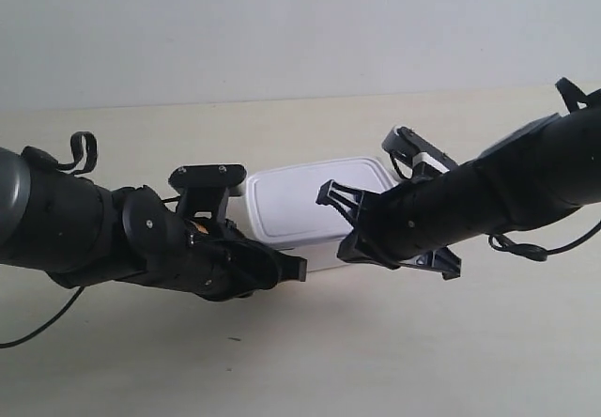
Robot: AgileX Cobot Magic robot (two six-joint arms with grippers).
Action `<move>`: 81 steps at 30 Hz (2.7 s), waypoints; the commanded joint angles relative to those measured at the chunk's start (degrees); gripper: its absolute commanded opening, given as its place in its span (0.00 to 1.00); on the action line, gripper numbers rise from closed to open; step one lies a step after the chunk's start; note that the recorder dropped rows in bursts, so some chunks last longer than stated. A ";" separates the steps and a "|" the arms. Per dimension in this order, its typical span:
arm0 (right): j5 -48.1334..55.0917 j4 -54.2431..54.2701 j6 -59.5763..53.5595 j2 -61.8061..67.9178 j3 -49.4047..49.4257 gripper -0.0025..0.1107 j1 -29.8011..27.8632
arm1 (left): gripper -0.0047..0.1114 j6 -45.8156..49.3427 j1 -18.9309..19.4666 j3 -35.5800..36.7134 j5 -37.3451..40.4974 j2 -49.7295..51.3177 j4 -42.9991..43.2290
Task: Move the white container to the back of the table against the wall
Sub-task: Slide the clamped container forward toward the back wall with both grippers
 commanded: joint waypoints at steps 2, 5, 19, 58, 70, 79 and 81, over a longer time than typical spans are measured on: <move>1.08 0.30 -1.54 1.14 -1.99 0.02 0.11 | 0.04 1.20 0.09 -2.54 -0.59 1.13 0.30; 0.71 0.30 -1.66 1.26 -2.35 0.02 0.11 | 0.04 1.20 0.12 -4.44 0.36 2.33 0.30; 0.33 -1.74 -1.87 1.48 -2.72 0.02 0.11 | 0.04 1.20 0.36 -7.63 -3.48 4.81 0.30; -2.30 -5.61 -1.60 6.79 -9.42 0.02 -5.65 | 0.04 4.67 3.09 -15.83 -3.30 10.90 0.39; -1.01 -5.61 -1.60 11.43 -15.45 0.02 -6.11 | 0.04 4.81 5.24 -20.66 -2.00 14.40 0.39; 0.05 -5.61 -0.53 15.58 -20.91 0.02 -7.92 | 0.04 7.39 6.16 -24.45 -1.26 16.64 0.39; 0.33 -5.61 -0.40 16.29 -22.45 0.02 -8.35 | 0.04 7.37 6.16 -25.57 -1.00 17.37 0.39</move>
